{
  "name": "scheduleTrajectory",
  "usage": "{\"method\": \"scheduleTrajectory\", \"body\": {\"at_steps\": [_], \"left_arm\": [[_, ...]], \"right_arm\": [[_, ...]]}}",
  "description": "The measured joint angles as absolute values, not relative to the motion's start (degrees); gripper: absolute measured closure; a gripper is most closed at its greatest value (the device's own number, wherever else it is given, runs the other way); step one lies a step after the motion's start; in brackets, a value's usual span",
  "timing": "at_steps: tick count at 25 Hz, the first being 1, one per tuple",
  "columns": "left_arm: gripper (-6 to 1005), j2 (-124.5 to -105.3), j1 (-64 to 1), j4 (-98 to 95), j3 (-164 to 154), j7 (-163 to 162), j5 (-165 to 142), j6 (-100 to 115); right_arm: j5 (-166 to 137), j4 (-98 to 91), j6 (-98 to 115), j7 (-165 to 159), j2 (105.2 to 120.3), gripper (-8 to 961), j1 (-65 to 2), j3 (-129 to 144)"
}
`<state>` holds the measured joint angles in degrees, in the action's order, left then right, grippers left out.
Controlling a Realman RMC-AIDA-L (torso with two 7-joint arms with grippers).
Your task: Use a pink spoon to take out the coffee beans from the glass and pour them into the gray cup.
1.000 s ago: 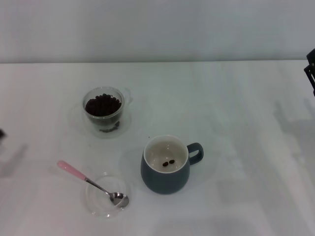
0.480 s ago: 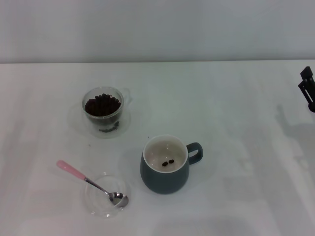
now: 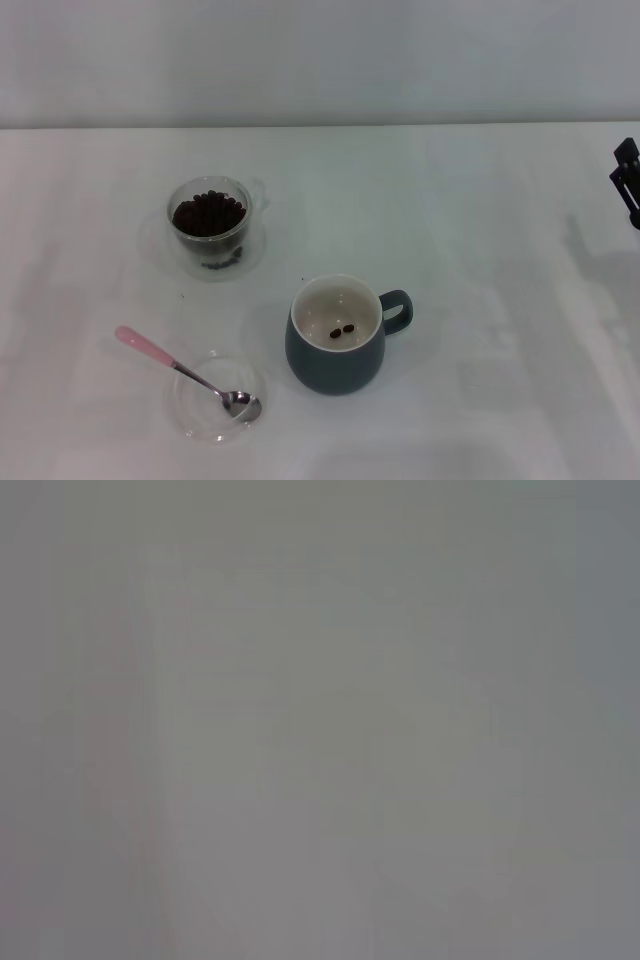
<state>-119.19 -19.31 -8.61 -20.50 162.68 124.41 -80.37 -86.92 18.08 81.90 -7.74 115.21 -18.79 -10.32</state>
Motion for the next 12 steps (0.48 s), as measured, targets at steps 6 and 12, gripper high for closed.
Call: {"method": "scheduleTrajectory", "body": {"at_steps": [6, 12], "left_arm": [[278, -119.20, -19.9, -7.2, -20.3, 162.3, 125.1, -79.6], [281, -119.11, -22.1, -4.2, -20.3, 161.9, 127.7, -76.5]], "right_arm": [[-86.8, 17.8, 82.0, -7.7, 115.23, 82, -19.2, -11.5], [-86.8, 17.4, 82.0, -7.7, 115.22, 82, -19.3, -13.3]]}}
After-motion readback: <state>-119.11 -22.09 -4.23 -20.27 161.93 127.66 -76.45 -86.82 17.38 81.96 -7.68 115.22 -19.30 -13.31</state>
